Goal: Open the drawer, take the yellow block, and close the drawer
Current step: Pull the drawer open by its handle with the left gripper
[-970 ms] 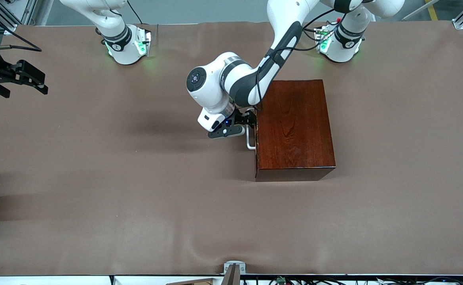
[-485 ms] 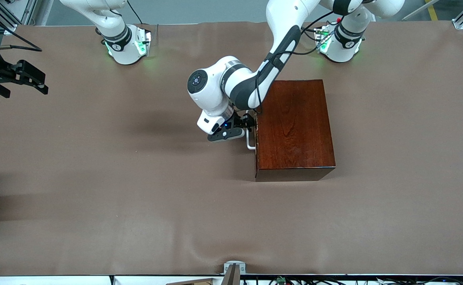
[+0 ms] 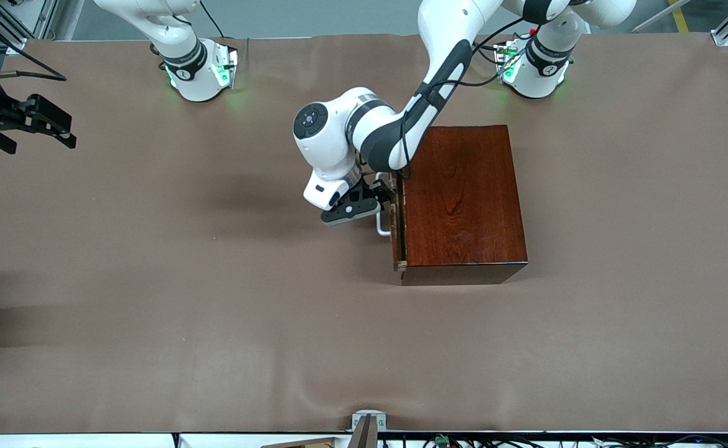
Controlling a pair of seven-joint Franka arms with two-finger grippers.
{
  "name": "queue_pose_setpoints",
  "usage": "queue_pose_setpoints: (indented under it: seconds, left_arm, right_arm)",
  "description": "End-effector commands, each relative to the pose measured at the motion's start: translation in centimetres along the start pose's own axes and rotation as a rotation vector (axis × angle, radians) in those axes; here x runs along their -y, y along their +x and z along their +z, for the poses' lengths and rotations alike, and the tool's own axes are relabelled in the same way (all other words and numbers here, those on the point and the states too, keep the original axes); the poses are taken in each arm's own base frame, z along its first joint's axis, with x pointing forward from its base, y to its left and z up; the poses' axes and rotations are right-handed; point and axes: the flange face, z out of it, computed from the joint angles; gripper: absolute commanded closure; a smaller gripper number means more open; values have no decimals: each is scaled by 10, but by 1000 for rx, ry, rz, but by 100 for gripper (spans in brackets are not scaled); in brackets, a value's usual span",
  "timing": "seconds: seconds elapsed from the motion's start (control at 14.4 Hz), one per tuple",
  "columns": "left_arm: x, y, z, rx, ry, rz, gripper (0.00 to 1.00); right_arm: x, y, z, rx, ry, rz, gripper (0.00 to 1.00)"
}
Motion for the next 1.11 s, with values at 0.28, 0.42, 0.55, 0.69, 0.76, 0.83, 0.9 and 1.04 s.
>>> queue_pose_setpoints:
  seconds: [0.28, 0.42, 0.55, 0.69, 0.76, 0.83, 0.9, 1.04]
  left_arm:
    - [-37, -20, -21, -26, -221, -99, 0]
    - [-44, -26, -26, -26, -263, -109, 0]
    - [-46, -25, -30, -34, -291, -109, 0]
    - [-48, -27, -31, -38, -308, -107, 0]
    - [-47, -26, -30, -40, -306, -107, 0]
    - [-47, -26, -29, -41, -303, -100, 0]
    - [-46, -26, -32, -42, -304, -100, 0]
    - [-42, -22, -43, -49, -301, -99, 0]
  right_arm:
    - [1, 3, -3, -5, 3, -8, 0]
    - [1, 4, -1, -2, 5, -9, 0]
    - [1, 4, -1, -2, 5, -9, 0]
    - [1, 4, -1, -2, 5, -9, 0]
    - [1, 4, -1, -2, 3, -10, 0]
    - [1, 4, -1, -2, 3, -11, 0]
    - [1, 4, -1, -2, 3, -11, 0]
    - [0, 5, 0, 0, 4, -11, 0]
